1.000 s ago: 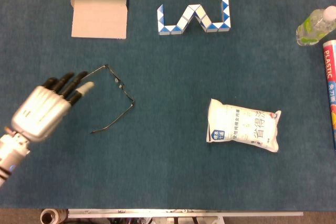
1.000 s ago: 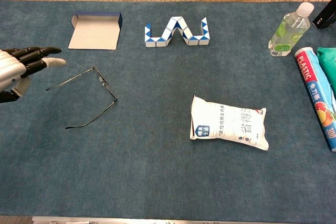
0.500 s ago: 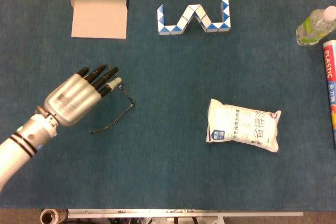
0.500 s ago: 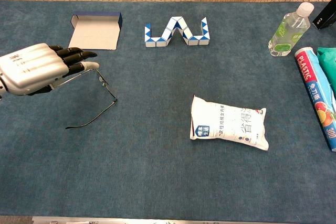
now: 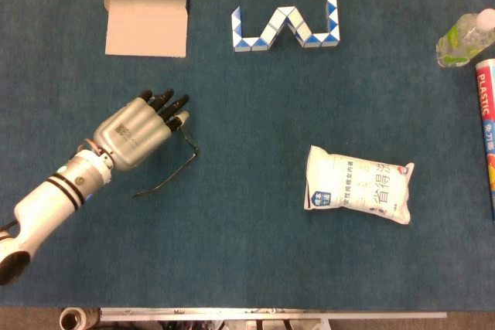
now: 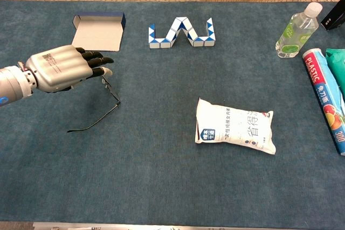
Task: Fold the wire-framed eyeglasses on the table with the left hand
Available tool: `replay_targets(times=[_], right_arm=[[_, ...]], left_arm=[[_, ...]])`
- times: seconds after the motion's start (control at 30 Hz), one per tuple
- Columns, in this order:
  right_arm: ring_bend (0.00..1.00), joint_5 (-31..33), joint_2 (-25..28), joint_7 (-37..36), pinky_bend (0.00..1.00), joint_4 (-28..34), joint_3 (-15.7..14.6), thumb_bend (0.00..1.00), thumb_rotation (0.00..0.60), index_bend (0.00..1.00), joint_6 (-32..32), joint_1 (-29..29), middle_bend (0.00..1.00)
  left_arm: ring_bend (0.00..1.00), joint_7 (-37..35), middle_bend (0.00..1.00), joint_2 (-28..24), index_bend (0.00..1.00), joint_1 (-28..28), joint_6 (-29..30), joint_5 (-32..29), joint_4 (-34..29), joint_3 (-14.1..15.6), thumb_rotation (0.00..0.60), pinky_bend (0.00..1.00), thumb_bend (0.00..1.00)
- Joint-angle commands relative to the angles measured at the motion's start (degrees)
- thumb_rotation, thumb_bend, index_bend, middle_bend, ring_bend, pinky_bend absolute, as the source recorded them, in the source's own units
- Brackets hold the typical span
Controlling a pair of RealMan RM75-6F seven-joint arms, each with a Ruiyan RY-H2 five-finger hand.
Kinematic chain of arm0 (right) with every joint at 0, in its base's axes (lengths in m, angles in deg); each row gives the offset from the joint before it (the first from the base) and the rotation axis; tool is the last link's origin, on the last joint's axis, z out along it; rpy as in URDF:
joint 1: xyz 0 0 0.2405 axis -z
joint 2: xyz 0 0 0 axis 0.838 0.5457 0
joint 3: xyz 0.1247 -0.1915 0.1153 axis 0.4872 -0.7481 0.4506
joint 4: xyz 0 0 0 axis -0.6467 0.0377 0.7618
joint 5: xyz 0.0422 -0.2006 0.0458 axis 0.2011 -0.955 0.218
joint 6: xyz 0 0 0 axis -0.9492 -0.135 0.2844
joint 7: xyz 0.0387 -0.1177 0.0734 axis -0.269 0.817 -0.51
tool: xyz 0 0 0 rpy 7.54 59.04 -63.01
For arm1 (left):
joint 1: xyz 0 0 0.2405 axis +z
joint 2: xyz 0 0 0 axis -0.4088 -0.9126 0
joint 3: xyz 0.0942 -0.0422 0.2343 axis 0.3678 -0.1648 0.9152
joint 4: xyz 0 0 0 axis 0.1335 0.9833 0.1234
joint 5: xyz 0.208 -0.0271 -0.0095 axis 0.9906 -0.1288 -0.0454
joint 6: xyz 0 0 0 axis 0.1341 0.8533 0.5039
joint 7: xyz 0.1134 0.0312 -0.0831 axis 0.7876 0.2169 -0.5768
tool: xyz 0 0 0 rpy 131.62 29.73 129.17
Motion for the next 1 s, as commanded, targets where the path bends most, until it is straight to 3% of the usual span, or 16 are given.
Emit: replay_targets(times=[0.03, 0.6, 1.0], right_arm=[[0.28, 0.0, 0.0, -0.1, 0.27, 0.0, 0.0, 0.23, 0.6, 0.45, 0.1, 0.0, 0.44], [0.28, -0.2, 0.1, -0.3, 0.27, 0.1, -0.2, 0.23, 0.6, 0.45, 0.5, -0.2, 0.44], [0.28, 0.2, 0.1, -0.3, 0.27, 0.0, -0.1, 0.23, 0.6, 0.45, 0.8, -0.3, 0.44]], left_arm=[[0.09, 1.0, 0.07, 0.9, 0.14, -0.8, -0.2, -1.2, 0.2, 0.0, 0.6, 0.27, 0.9], [0.09, 6.0, 0.07, 6.9, 0.14, -6.8, -1.9, -10.9, 4.3, -1.0, 0.6, 0.27, 0.9], [0.09, 8.0, 0.07, 5.9, 0.15, -7.7, 0.3, -15.2, 4.4, 1.9, 0.6, 0.27, 0.9]])
